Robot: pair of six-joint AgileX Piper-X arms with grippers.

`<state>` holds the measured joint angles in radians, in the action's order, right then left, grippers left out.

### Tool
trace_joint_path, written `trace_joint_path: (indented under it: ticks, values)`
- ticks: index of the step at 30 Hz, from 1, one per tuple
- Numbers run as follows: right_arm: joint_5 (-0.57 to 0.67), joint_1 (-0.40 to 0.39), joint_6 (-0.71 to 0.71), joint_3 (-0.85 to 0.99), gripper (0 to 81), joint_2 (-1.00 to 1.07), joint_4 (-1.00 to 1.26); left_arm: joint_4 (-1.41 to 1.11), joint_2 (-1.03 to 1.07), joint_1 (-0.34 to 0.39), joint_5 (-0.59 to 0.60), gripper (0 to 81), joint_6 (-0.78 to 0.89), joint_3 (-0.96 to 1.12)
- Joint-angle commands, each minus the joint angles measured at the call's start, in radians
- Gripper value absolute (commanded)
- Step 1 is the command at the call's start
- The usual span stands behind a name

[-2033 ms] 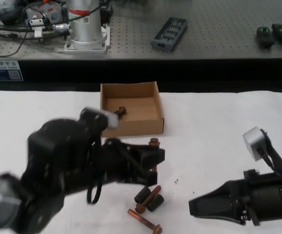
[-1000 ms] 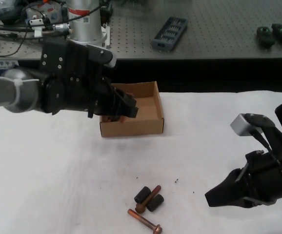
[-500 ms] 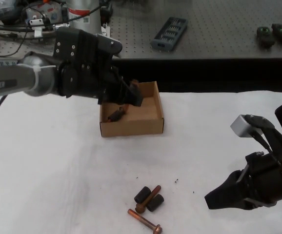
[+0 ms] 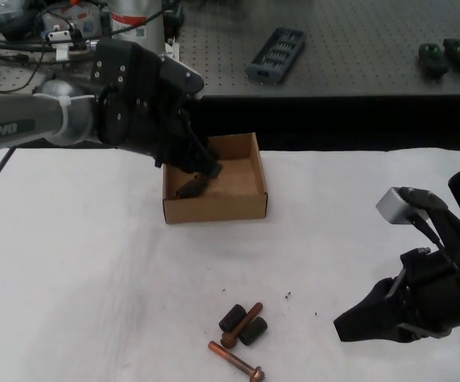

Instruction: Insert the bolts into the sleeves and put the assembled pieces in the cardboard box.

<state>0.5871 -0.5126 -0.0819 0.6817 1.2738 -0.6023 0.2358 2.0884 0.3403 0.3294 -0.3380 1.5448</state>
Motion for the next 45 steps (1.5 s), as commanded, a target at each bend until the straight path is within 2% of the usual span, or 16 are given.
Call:
trace_joint_path:
  ticks: [1, 5, 10, 17, 23, 28, 32, 35, 41, 45]
  values:
    - [0.018, -0.002, 0.007, 0.01, 13.2, -0.015, -0.006, -0.012, -0.004, -0.004, -0.02, 44.2, 0.02, 0.042]
    - [0.03, -0.002, 0.007, 0.01, 13.2, -0.015, -0.023, 0.037, -0.019, -0.004, -0.019, 43.7, 0.028, 0.08]
    - [0.03, -0.002, 0.007, 0.01, 13.2, -0.015, -0.026, 0.266, -0.109, -0.004, -0.019, 36.3, -0.001, 0.086]
    - [0.03, -0.002, 0.007, 0.015, 13.2, -0.015, -0.021, 0.442, -0.234, 0.015, -0.011, 36.0, 0.005, -0.009]
    - [-0.017, -0.002, 0.007, 0.087, 13.2, -0.035, -0.029, 0.474, -0.309, 0.086, -0.027, 35.9, 0.098, -0.173]
    - [-0.082, -0.002, 0.007, 0.15, 13.2, -0.093, -0.029, 0.474, -0.334, 0.185, -0.025, 35.9, 0.1, -0.279]
    - [-0.093, -0.002, 0.007, 0.155, 13.2, -0.144, -0.036, 0.48, -0.334, 0.254, -0.027, 35.9, -0.013, -0.297]
    - [-0.107, -0.002, 0.017, 0.155, 13.2, -0.164, -0.061, 0.505, -0.334, 0.281, -0.027, 35.9, -0.109, -0.297]
    - [-0.107, -0.002, 0.032, 0.155, 13.2, -0.165, -0.088, 0.642, -0.334, 0.291, -0.034, 35.1, -0.259, -0.297]
    - [-0.107, -0.002, 0.032, 0.155, 13.2, -0.165, -0.088, 0.662, -0.334, 0.291, -0.034, 30.7, -0.284, -0.297]
